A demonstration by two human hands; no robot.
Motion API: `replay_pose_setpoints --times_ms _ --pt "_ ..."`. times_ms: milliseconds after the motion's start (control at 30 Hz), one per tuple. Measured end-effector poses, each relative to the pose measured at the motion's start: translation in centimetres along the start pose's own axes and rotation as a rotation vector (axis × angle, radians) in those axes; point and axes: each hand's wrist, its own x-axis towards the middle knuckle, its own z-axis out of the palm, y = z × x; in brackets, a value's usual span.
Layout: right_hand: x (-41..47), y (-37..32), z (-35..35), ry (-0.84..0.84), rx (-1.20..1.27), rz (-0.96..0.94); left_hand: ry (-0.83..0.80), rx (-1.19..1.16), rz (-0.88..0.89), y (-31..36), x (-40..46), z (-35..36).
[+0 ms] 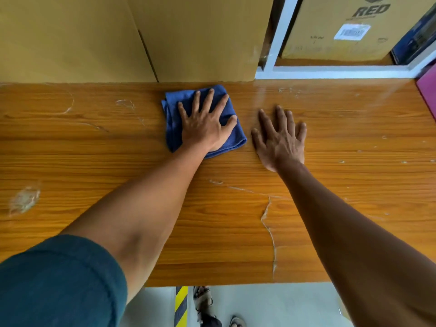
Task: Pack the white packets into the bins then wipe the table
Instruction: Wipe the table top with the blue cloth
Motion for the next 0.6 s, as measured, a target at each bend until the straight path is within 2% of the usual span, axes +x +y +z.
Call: replay_pose_setpoints --times_ms 200,433,600 --pt "0.2 -0.1 0.0 -0.003 -0.013 -0.006 -0.026 0.021 0.052 -0.7 3.0 -0.4" --pt "-0.1 -0.3 -0.6 -0.008 0.004 -0.011 0.030 0.059 0.204 -2.1 -4.3 0.9" --pt "0.0 -0.1 -0.7 -0.015 -0.003 0.004 -0.005 0.062 0.242 -2.1 -1.4 0.2"
